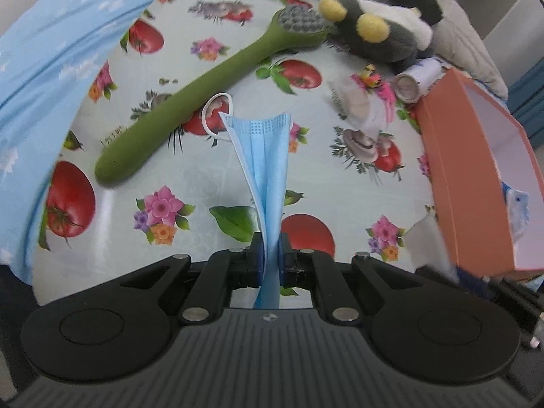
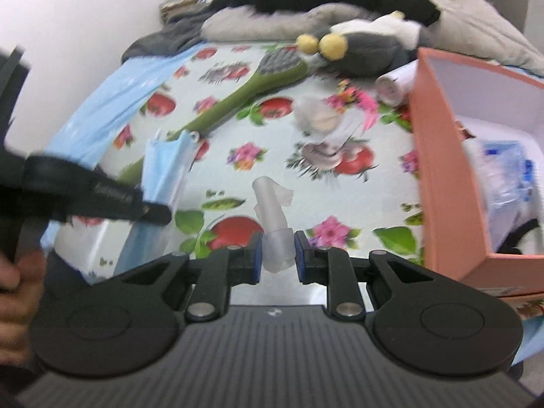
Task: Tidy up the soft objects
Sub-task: 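Carry the mask and clear piece with both grippers over the pink box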
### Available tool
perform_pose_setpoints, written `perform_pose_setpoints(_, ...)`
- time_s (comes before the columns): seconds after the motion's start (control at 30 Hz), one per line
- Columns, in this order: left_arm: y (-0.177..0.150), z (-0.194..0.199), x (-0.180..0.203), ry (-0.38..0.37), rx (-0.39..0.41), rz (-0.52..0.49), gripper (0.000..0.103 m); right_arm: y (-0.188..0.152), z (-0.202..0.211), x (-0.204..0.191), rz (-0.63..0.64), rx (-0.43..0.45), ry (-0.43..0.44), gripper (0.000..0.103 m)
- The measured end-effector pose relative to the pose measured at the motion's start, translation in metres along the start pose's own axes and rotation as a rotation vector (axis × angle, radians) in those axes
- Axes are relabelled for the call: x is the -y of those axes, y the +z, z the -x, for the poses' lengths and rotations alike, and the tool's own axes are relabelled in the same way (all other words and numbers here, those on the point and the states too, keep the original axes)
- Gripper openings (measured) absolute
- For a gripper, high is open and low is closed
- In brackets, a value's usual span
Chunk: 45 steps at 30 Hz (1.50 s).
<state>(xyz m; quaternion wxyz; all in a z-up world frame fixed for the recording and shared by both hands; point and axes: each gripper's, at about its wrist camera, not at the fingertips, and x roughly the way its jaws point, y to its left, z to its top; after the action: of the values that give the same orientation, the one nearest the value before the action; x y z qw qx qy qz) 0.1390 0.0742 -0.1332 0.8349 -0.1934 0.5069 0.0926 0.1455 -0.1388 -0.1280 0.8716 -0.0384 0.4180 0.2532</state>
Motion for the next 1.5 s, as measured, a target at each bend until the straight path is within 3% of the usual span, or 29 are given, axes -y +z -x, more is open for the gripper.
perform_pose_setpoints(0.5,-0.014,0.079,0.024,-0.059,0.142,-0.101,0.010,0.009,0.074,-0.001,-0.075,0.159,-0.015,0.023)
perform_pose_setpoints(0.8,-0.019,0.117,0.050,-0.140,0.195,-0.145,0.010,0.016,0.114,0.007,-0.111,0.239,-0.032,0.023)
perform_pose_setpoints(1.17,-0.009,0.133,0.120,-0.282,0.201,-0.277,0.010,0.019,0.158,0.041,-0.187,0.325,-0.113,0.023)
perform_pose_setpoints(1.5,0.009,0.123,0.203,-0.382,0.158,-0.412,0.010,0.013,0.178,0.094,-0.292,0.365,-0.218,0.023)
